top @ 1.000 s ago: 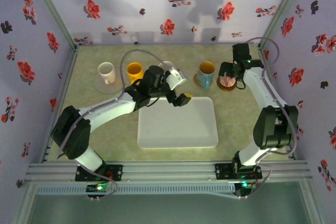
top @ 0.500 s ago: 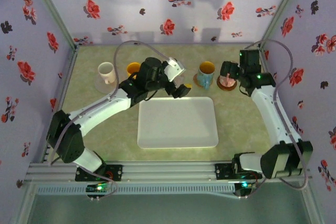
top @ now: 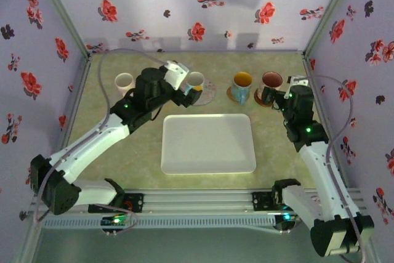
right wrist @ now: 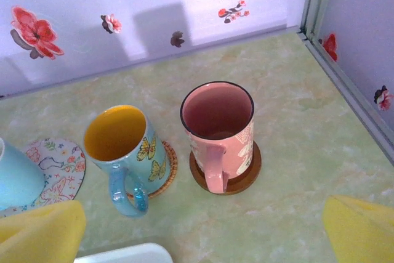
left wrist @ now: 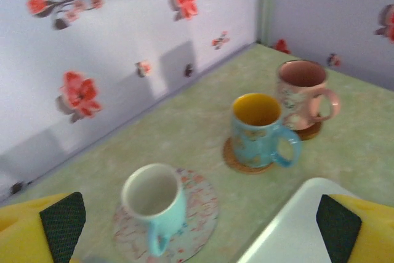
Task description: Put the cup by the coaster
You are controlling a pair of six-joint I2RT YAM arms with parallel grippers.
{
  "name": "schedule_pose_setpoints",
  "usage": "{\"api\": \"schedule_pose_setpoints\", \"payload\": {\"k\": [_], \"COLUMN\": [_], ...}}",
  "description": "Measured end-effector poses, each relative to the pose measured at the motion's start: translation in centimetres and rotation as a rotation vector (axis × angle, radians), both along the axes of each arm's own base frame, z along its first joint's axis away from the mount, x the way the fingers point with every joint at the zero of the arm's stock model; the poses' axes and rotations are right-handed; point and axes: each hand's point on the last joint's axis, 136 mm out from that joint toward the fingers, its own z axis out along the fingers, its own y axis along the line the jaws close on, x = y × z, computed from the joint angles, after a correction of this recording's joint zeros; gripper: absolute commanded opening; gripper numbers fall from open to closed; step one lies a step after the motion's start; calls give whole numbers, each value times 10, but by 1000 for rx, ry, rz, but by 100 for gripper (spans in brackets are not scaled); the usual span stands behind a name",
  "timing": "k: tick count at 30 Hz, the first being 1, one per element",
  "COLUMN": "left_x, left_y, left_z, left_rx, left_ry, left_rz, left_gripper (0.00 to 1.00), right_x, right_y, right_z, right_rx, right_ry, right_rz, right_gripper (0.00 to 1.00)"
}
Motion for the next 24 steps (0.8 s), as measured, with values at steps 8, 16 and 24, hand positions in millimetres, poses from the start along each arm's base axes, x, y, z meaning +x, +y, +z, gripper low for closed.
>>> {"api": "schedule_pose_setpoints", "payload": {"k": [8,16,24], "left_x": [12,16,16], "left_y": [82,149,186], "left_z": [-17,-39,-91], "left_rx": [36,58,121], "left_ry": [-11,11,97], "left_rz": [266,473,581], "left_gripper": [100,100,100], "right_x": [-7,-22,-32], "right_y": [1,-5,-15], "right_z": [-19,-41,-60], "right_rx": [3,-19,-40], "right_ry": [-39,-95,-152], "right_rz": [13,1,-43], "right_gripper": [100,100,100]}}
